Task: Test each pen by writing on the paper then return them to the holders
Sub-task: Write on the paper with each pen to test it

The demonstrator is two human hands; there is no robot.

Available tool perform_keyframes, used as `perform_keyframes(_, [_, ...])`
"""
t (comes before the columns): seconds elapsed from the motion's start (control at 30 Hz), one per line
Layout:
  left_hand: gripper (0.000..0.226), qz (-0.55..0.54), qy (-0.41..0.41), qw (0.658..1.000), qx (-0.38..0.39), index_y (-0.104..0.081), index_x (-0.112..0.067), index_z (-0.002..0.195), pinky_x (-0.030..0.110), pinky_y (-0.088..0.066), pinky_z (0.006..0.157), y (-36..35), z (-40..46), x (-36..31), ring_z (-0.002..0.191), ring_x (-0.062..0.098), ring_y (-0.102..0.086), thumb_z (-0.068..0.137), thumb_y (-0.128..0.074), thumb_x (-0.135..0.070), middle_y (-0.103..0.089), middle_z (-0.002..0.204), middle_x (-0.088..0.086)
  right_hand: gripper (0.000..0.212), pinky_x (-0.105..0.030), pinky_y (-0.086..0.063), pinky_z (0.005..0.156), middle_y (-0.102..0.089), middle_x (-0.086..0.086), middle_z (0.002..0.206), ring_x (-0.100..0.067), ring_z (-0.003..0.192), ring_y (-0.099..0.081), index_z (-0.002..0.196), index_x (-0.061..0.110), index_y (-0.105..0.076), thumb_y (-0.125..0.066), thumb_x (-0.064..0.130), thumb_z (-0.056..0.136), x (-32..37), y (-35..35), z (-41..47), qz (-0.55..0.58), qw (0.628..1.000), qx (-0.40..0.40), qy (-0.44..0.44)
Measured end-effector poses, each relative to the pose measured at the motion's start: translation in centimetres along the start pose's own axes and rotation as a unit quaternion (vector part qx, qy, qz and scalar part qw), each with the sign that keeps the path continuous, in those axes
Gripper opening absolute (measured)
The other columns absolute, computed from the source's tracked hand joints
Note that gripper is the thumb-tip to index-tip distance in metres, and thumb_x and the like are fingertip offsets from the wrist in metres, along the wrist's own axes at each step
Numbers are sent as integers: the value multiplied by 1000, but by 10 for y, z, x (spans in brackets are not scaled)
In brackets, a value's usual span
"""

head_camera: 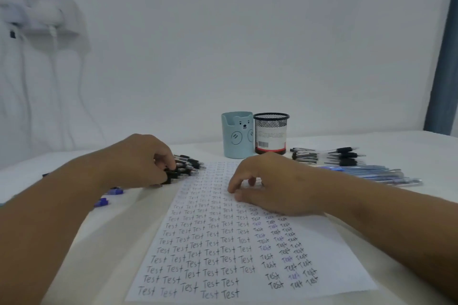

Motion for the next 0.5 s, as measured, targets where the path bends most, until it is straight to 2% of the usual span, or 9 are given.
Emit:
perform_keyframes(0.07, [22,-7,25,1000,7,-75,-34,89,15,-47,63,1,1,13,78,5,-62,82,-75,-13,-69,95,-9,16,-16,-47,83,-65,25,105,3,98,-58,109,37,-72,-63,40,96,-3,0,-1,15,1000,-2,0])
perform_keyframes(0.13, [17,-7,31,999,12,-76,-33,87,13,-46,60,0,2,19,77,5,-63,81,-78,-17,-71,93,-9,16,-12,-45,81,-65,26,105,4,100,-57,109,37,-72,-63,40,96,-5,1,-2,19,1000,-3,2])
perform_keyframes(0.3, [17,9,29,999,19,-77,-34,86,18,-47,72,-5,4,23,83,3,-64,75,-87,-26,-72,89,-13,16,-8,-41,77,-65,26,106,6,100,-56,109,38,-72,-63,40,96,-7,1,-2,12,1000,-2,0])
perform_keyframes(0.5, [13,16,17,1000,-5,-74,-33,80,15,-45,64,-7,8,22,76,1,-64,78,-83,-23,-72,84,-12,16,-9,-42,80,-65,26,106,5,101,-56,108,38,-73,-64,40,96,-7,1,-2,18,1000,1,-2])
Point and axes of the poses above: each hand's wrist, its own z-axis towards the middle knuckle, its own y-axis out of the back of the hand, x = y × z, the point moved 9 cm from there along z, towards the middle knuckle
